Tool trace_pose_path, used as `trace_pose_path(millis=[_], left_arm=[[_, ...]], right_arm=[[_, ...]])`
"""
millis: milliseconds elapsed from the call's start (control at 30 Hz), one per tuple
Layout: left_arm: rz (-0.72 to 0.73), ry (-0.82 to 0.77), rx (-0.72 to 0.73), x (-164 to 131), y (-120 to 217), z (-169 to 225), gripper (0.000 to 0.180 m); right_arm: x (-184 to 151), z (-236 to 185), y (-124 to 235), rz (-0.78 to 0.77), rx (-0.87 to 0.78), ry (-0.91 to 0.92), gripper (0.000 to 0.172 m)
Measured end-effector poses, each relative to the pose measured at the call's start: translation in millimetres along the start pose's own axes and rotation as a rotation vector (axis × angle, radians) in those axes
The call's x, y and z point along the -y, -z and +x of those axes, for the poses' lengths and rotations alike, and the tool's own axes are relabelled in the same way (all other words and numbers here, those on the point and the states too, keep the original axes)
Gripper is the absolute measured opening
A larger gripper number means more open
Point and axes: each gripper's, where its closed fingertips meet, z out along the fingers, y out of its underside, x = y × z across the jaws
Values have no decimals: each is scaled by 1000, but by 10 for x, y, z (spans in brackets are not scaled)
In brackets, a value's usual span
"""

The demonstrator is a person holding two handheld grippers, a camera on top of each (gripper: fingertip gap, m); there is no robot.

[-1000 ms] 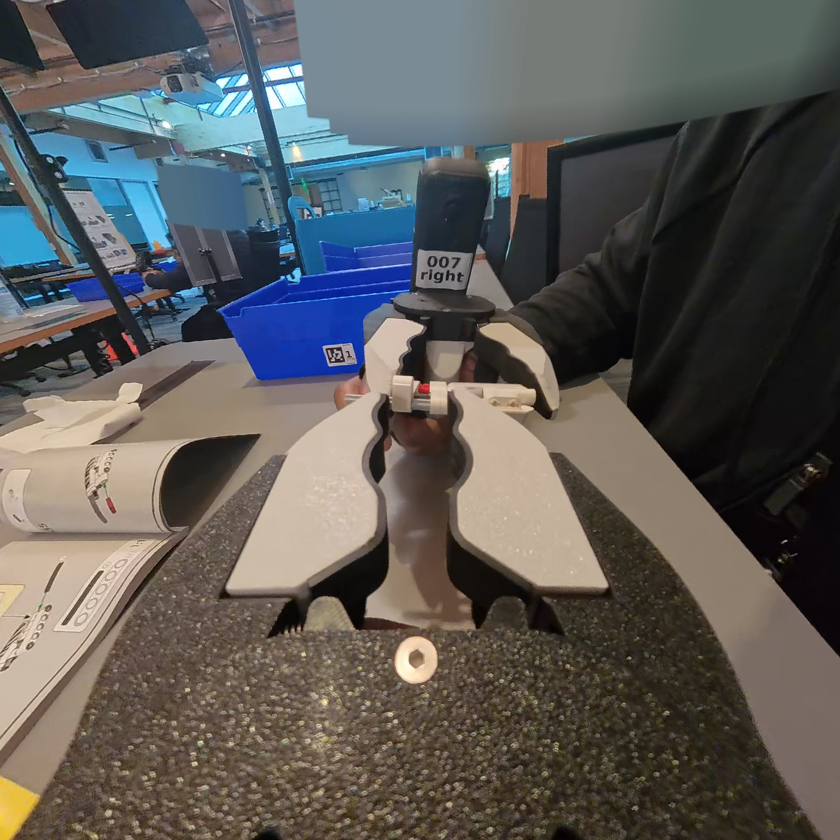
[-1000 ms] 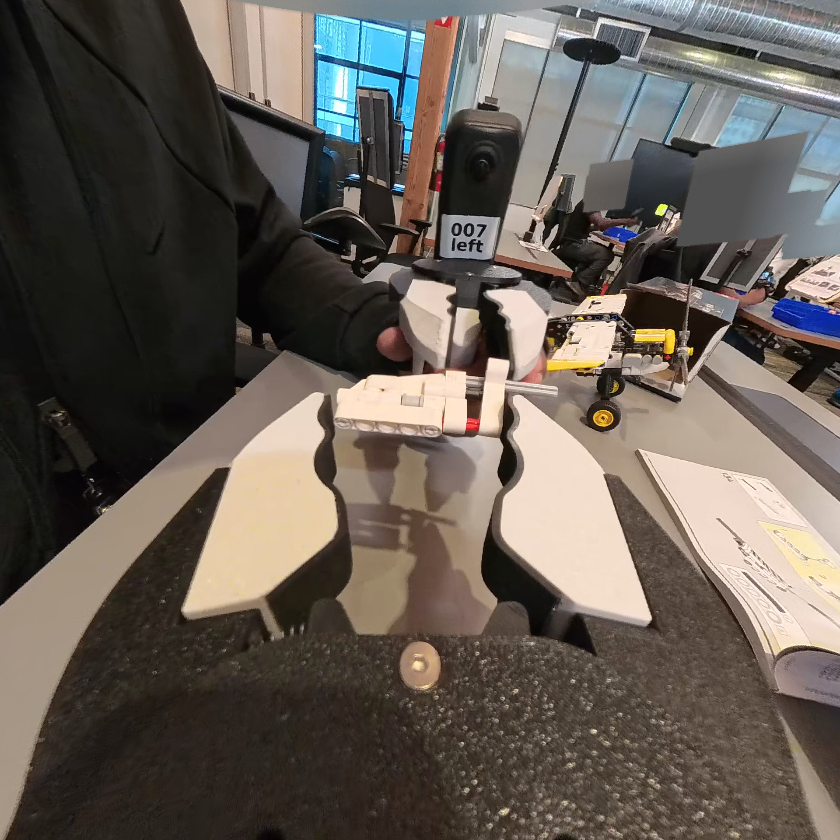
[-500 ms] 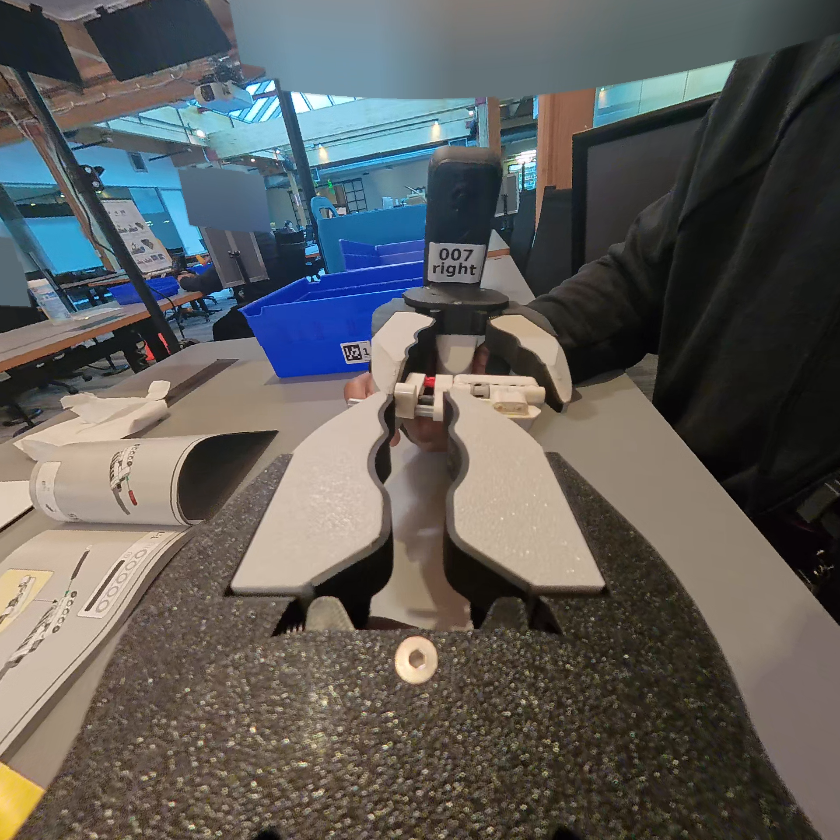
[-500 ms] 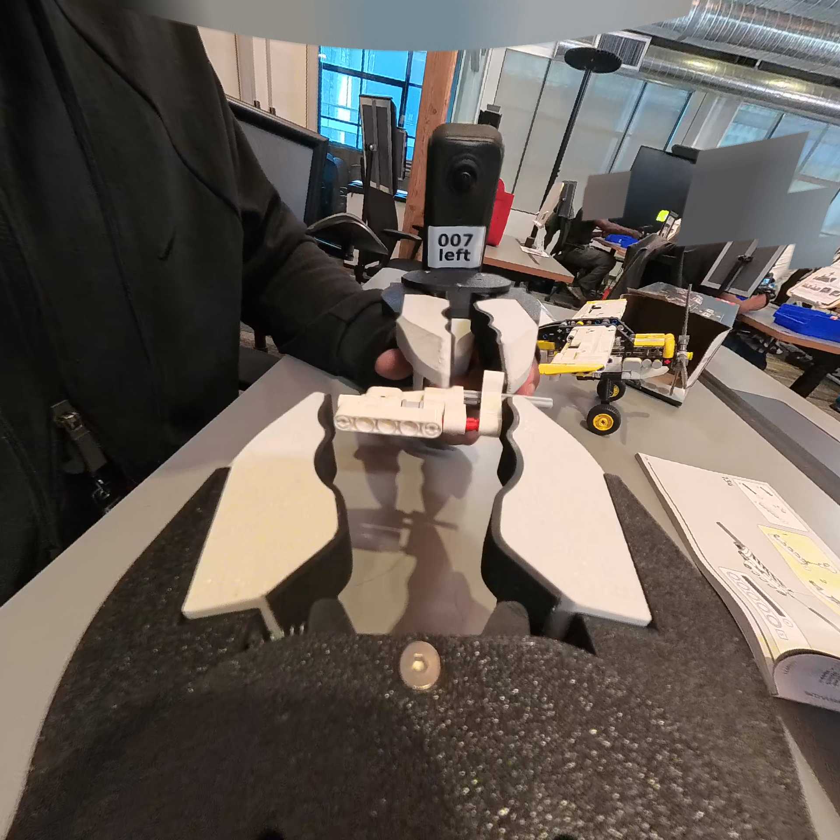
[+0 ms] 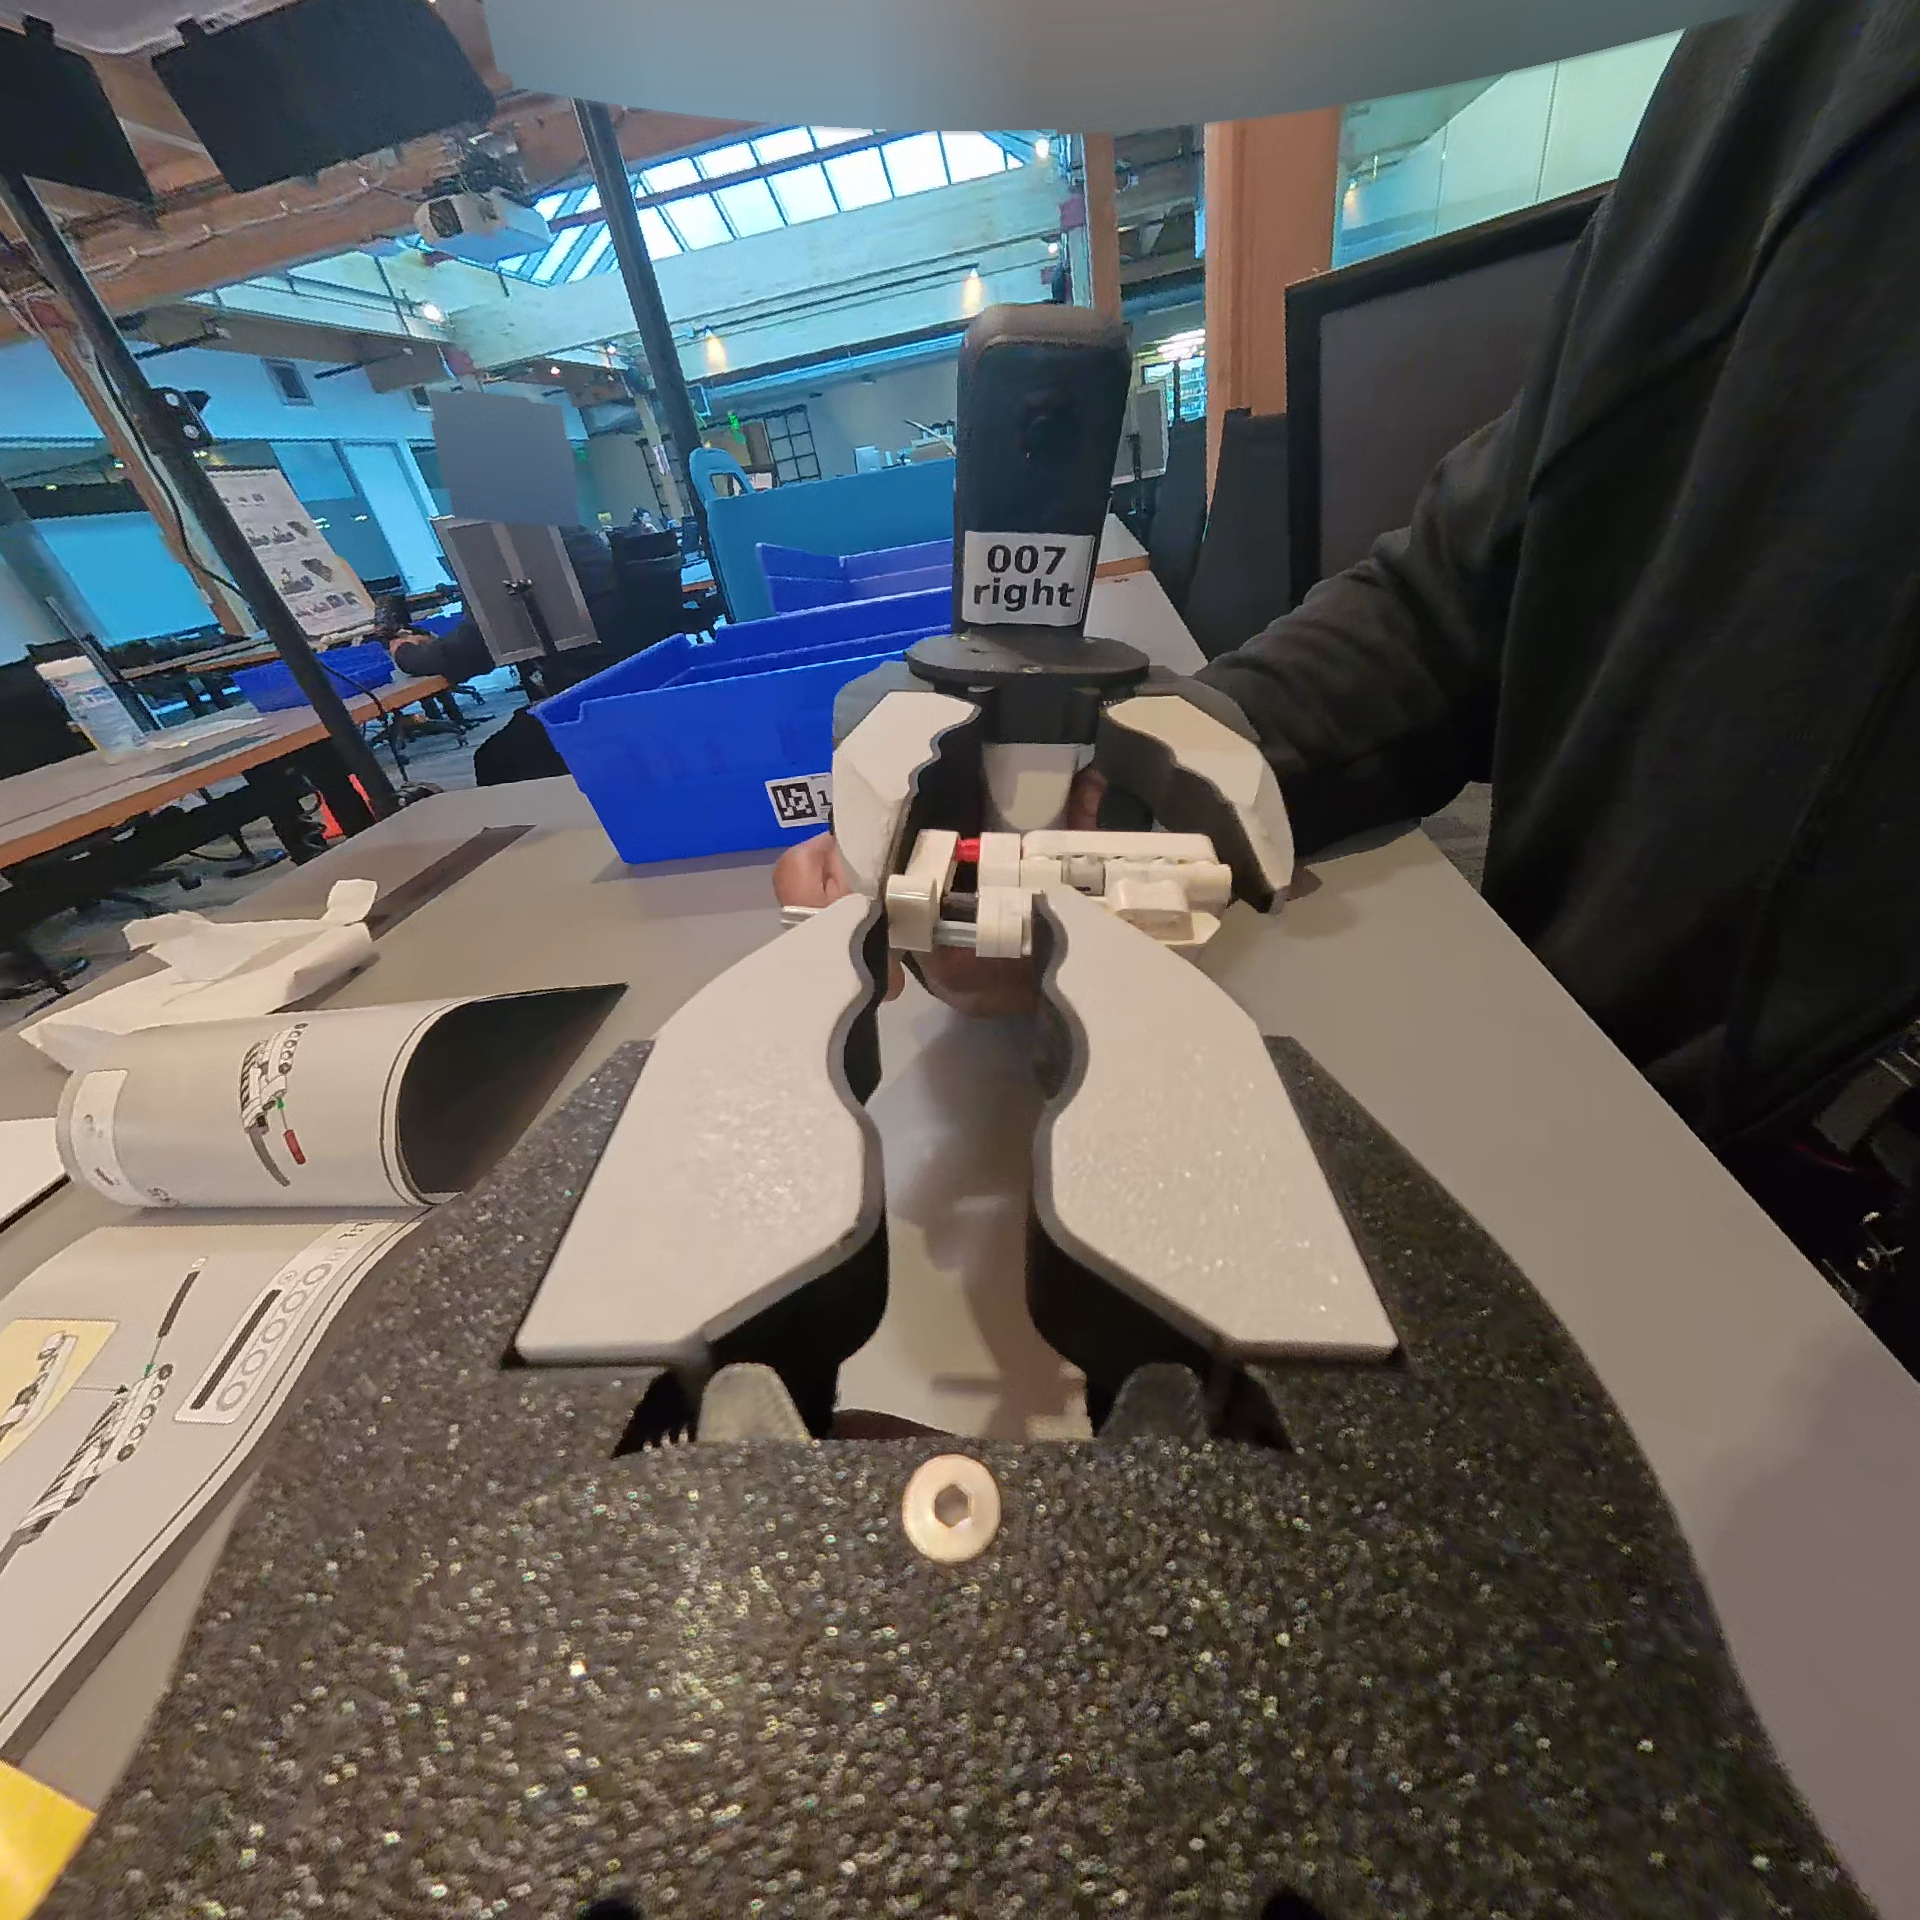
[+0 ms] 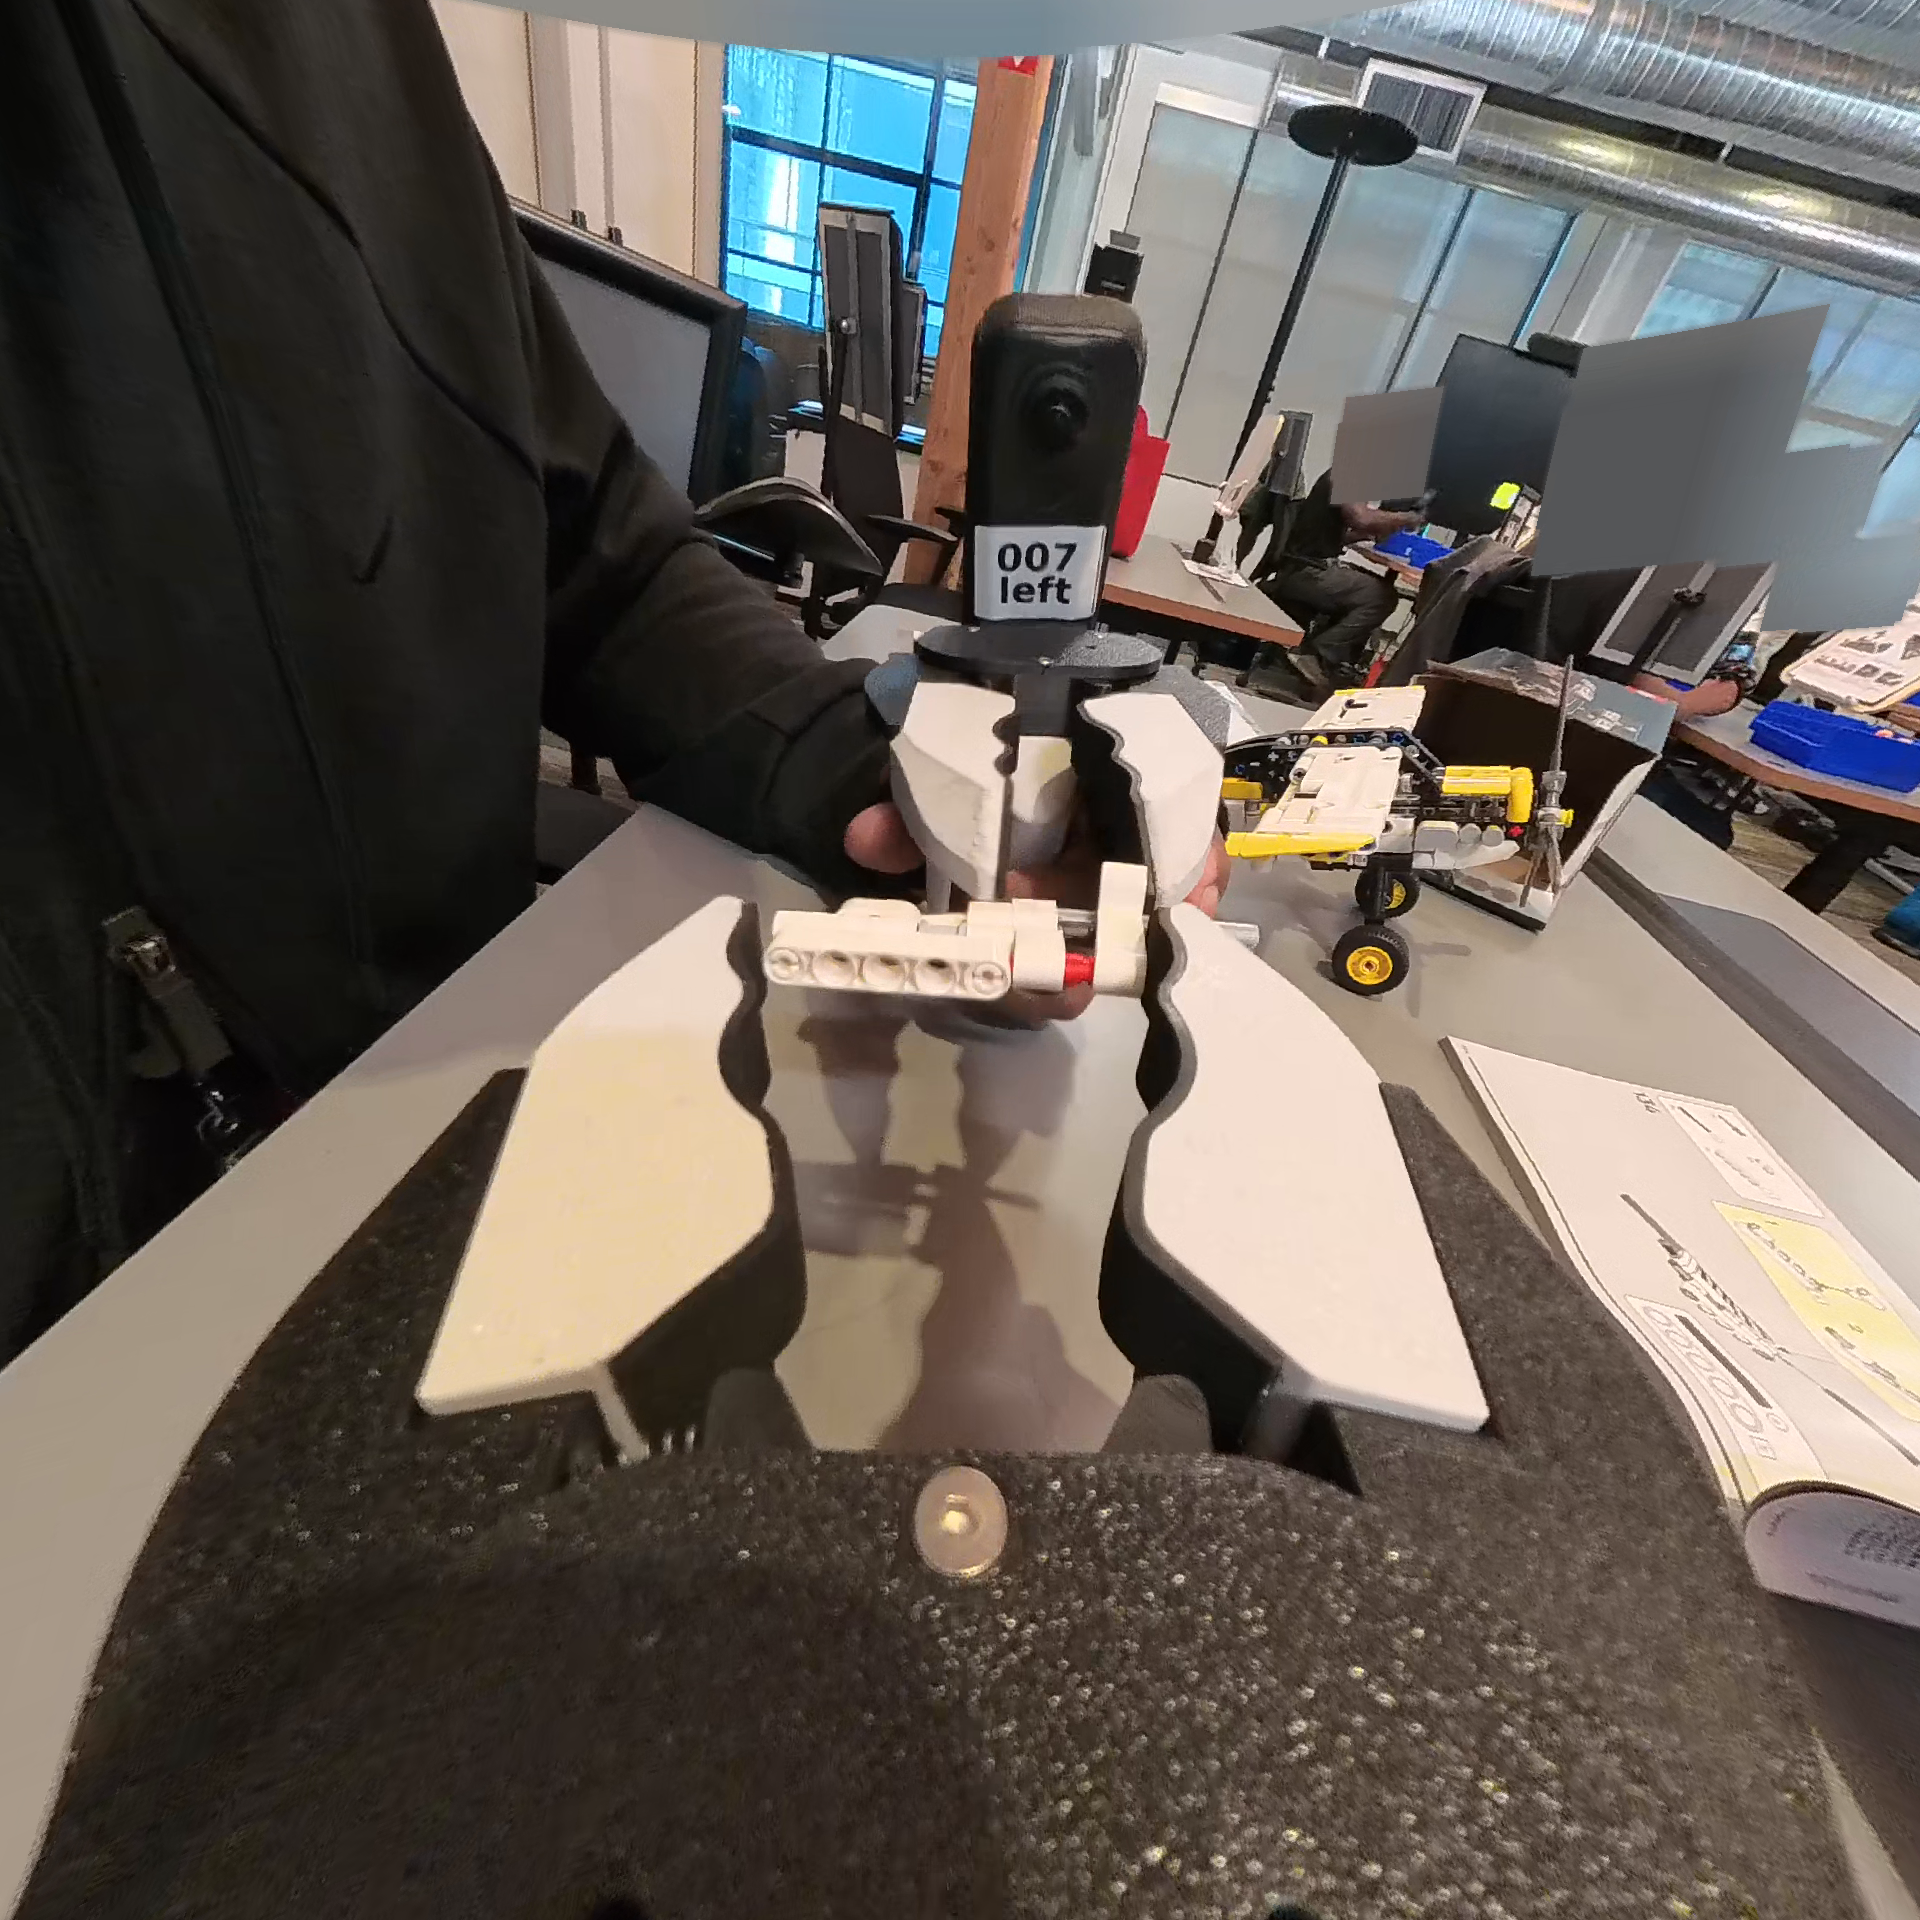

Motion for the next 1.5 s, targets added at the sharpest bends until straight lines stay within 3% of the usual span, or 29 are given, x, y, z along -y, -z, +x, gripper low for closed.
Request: trace_pose_path(millis=[400, 500, 700, 833, 1100, 1500], left_arm=[[-31, -61, 27, -59, -17, -10, 31], [-30, 116, -10, -61, -3, -39, 31], [42, 707, -143, -10, -81, -38, 34], [43, 854, -226, -11, -179, 57, 25], [40, 910, -241, -25, -173, 58, 9], [-146, 899, -175, -252, -191, 82, 7]], right_arm=[[50, 21, 26, 17, -10, 1, 70], [70, 45, 37, 23, -31, 18, 70], [58, 136, 45, -10, -123, 118, 70], [31, 134, 7, -31, -155, 185, 70], [-92, 134, -16, -114, -191, 293, 71], [-265, 135, -1, -325, -206, 490, 63]])
